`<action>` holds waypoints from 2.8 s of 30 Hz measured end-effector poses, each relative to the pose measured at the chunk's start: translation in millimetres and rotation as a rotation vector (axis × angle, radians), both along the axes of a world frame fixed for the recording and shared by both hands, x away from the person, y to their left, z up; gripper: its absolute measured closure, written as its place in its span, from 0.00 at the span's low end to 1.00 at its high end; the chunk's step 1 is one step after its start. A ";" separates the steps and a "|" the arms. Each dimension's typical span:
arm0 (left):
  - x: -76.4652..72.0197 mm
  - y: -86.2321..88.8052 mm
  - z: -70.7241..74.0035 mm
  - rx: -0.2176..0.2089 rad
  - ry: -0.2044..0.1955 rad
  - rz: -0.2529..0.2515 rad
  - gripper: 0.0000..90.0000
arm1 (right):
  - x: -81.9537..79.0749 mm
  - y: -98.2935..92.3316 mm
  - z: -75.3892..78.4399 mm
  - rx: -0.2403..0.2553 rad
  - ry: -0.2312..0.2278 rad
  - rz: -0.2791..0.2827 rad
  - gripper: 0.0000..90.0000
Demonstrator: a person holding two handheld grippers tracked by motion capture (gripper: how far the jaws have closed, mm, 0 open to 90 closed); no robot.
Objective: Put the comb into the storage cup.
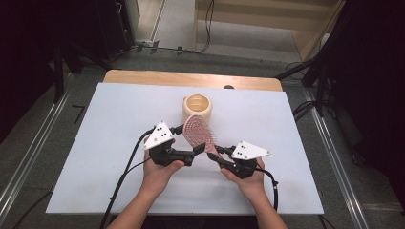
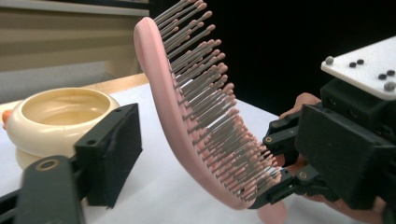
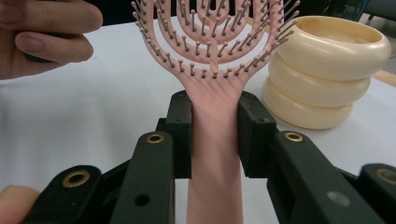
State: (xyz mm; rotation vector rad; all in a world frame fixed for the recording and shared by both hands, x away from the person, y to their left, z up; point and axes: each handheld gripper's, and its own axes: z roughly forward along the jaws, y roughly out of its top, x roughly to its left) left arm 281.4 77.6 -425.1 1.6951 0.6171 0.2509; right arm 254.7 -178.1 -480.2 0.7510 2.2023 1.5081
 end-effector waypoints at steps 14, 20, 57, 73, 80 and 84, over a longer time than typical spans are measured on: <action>1.1 -5.5 -1.9 -0.017 0.056 0.017 0.47 | -2.8 6.7 1.0 -0.004 -0.019 0.005 0.75; 4.7 -5.8 -4.1 -0.011 0.103 0.013 0.54 | -2.9 8.0 0.4 -0.011 -0.022 -0.010 0.75; 11.4 8.4 10.9 -0.075 0.108 -0.034 0.72 | 2.8 -12.3 2.6 0.139 0.015 -0.053 0.16; 19.4 14.2 17.8 -0.072 0.081 -0.023 0.72 | 0.3 -49.2 -4.3 0.192 0.034 -0.147 0.00; 21.0 15.9 23.7 -0.071 0.067 -0.015 0.72 | -5.3 -65.1 -8.9 0.197 0.032 -0.172 0.00; 22.0 18.7 26.6 -0.067 0.059 -0.009 0.72 | -9.6 -71.2 -10.1 0.183 0.022 -0.191 0.00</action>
